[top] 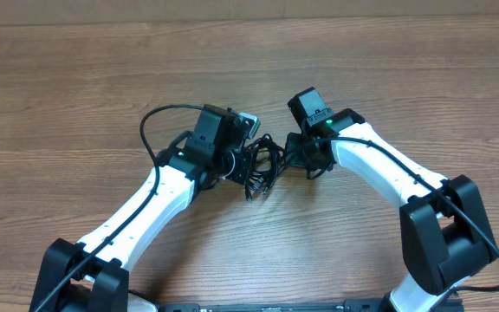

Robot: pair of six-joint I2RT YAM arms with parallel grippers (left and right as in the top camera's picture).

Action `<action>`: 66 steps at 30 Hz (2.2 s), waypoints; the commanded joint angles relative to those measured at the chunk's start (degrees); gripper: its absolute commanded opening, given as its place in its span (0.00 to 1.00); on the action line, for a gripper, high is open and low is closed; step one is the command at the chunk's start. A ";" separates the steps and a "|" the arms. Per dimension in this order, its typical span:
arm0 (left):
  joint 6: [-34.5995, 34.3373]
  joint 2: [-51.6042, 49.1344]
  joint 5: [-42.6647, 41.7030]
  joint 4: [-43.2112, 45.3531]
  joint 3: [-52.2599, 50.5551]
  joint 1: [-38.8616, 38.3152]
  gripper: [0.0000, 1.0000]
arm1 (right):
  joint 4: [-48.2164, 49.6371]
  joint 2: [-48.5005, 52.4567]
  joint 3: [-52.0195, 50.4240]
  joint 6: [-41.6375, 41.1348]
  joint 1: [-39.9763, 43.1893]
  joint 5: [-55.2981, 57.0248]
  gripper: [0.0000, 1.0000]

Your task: Untangle cables

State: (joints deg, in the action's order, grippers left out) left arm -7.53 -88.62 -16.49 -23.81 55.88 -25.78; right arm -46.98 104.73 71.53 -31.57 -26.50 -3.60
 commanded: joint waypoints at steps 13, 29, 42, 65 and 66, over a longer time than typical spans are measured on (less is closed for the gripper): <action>-2.69 1.81 -8.48 1.25 0.22 1.38 0.04 | 1.29 -1.55 0.96 3.54 0.61 -23.47 0.51; -7.48 1.88 -24.59 1.22 0.24 11.02 0.04 | -9.49 -1.53 0.90 -4.90 0.85 16.76 0.19; -7.08 1.86 -19.12 -1.51 0.22 17.14 0.04 | -4.68 -1.53 0.92 3.50 0.85 -2.71 0.08; -9.90 9.79 -8.87 -4.74 6.78 24.37 0.04 | -1.75 -1.53 0.92 21.38 0.83 -25.20 0.37; -9.88 9.46 -8.87 -5.49 6.75 23.47 0.04 | -0.90 -1.53 0.92 23.78 0.83 -29.86 0.37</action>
State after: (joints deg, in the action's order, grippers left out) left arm -16.21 -78.22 -23.81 -27.40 62.15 0.36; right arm -49.82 104.09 72.16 -22.20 -25.50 -11.70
